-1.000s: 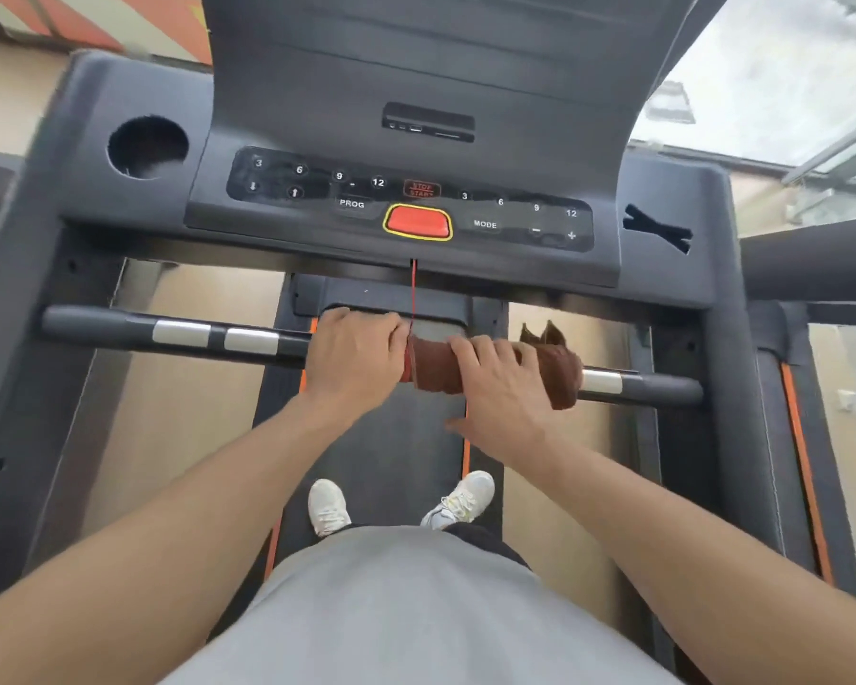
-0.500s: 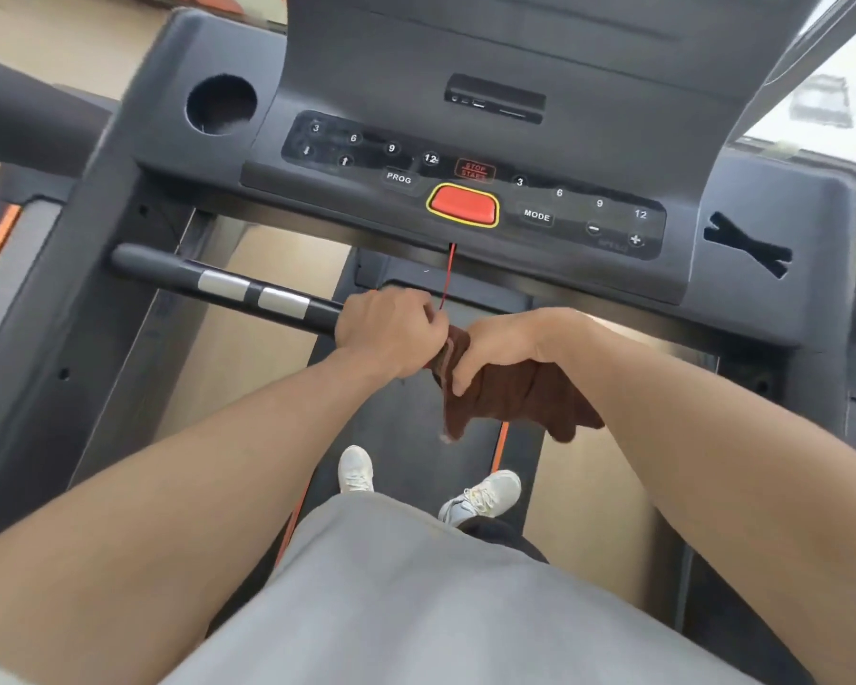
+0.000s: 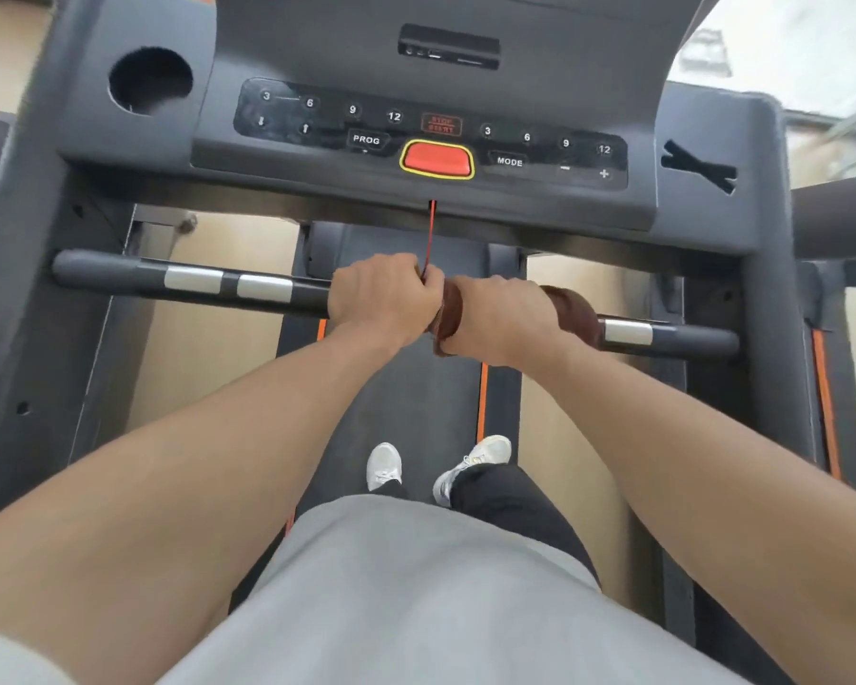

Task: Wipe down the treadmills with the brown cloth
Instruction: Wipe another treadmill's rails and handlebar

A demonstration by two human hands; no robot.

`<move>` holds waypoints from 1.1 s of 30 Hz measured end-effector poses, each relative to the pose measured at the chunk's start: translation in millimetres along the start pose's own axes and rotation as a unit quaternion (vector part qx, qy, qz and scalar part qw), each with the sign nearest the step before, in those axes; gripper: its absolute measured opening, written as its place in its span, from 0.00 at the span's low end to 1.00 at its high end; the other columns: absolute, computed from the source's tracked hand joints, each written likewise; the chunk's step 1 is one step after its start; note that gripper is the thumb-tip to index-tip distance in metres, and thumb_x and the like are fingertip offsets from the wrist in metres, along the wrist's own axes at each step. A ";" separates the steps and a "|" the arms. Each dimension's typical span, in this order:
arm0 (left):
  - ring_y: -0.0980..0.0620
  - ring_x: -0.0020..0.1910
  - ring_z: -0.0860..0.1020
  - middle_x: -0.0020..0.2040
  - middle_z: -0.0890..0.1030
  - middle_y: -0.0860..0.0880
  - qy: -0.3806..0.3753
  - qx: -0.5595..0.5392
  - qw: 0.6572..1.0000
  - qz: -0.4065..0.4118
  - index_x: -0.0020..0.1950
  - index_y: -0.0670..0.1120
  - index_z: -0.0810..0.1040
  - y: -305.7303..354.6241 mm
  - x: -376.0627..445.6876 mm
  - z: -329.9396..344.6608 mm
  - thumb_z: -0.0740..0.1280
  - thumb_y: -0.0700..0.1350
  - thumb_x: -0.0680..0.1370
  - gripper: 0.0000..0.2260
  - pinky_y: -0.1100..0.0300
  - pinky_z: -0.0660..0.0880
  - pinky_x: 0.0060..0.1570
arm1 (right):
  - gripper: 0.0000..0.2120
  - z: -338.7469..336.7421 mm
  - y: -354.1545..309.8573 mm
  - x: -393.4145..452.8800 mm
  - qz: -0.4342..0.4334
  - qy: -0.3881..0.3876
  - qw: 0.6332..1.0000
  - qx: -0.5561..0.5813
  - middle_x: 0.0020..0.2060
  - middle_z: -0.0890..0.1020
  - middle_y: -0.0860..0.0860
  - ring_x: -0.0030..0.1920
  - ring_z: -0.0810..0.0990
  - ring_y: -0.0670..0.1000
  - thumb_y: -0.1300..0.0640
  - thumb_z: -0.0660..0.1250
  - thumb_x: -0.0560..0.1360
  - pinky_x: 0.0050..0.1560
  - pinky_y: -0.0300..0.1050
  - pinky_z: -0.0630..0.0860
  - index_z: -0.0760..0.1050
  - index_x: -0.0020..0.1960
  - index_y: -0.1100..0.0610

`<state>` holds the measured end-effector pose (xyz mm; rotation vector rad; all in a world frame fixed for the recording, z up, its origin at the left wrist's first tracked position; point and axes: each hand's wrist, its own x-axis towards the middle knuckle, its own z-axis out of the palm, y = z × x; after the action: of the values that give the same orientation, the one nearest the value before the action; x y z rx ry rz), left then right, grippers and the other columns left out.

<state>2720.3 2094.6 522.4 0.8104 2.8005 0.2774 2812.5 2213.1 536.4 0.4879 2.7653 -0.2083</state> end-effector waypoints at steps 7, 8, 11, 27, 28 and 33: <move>0.42 0.40 0.79 0.41 0.83 0.46 0.006 0.001 1.000 0.019 0.49 0.50 0.81 -1.5 0.3 1.4 0.51 0.61 0.82 0.23 0.52 0.68 0.40 | 0.16 36.4 -9.3 -13.0 -0.006 0.228 0.972 -0.053 0.36 0.80 0.51 0.36 0.80 0.58 0.52 0.76 0.64 0.38 0.49 0.67 0.74 0.46 0.53; 0.42 0.39 0.79 0.41 0.82 0.46 0.003 0.000 1.000 0.020 0.50 0.50 0.81 -1.7 0.1 0.7 0.51 0.61 0.82 0.22 0.53 0.68 0.40 | 0.16 32.3 -6.8 -12.1 -0.015 0.206 0.978 -0.042 0.37 0.80 0.51 0.37 0.81 0.58 0.50 0.76 0.65 0.38 0.49 0.66 0.73 0.48 0.53; 0.44 0.37 0.78 0.39 0.81 0.48 0.001 -0.003 1.000 0.016 0.51 0.50 0.81 -2.5 -1.7 0.6 0.52 0.61 0.82 0.22 0.54 0.71 0.39 | 0.18 14.5 1.6 -7.1 -0.041 0.075 0.996 -0.005 0.43 0.82 0.49 0.42 0.82 0.58 0.42 0.72 0.70 0.40 0.47 0.66 0.70 0.53 0.50; 0.46 0.34 0.74 0.32 0.77 0.50 0.049 -0.005 0.999 0.013 0.47 0.51 0.81 -1.7 -5.7 11.2 0.53 0.59 0.83 0.21 0.51 0.70 0.51 | 0.13 -22.9 156.0 -80.0 0.076 -0.078 0.993 -0.034 0.36 0.83 0.43 0.32 0.83 0.47 0.41 0.70 0.72 0.39 0.49 0.84 0.72 0.51 0.45; 0.46 0.33 0.74 0.32 0.76 0.50 0.050 -0.003 0.999 0.013 0.46 0.50 0.81 -1.5 -5.3 12.0 0.52 0.59 0.83 0.21 0.51 0.70 0.50 | 0.10 -23.5 156.7 -81.2 0.081 -0.077 0.993 -0.032 0.33 0.83 0.42 0.30 0.83 0.46 0.44 0.70 0.73 0.37 0.48 0.84 0.72 0.50 0.45; 0.49 0.30 0.71 0.30 0.75 0.51 0.049 -0.001 0.999 0.011 0.44 0.49 0.81 1.6 -5.5 11.7 0.52 0.56 0.83 0.21 0.52 0.64 0.46 | 0.17 -14.3 91.5 -50.4 -0.025 -0.021 0.999 -0.005 0.45 0.83 0.45 0.41 0.82 0.52 0.45 0.71 0.72 0.44 0.48 0.79 0.72 0.57 0.48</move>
<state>2728.6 2094.3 512.4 0.8487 2.8829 0.3329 2885.6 2285.5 559.1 0.4087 2.7371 -0.2148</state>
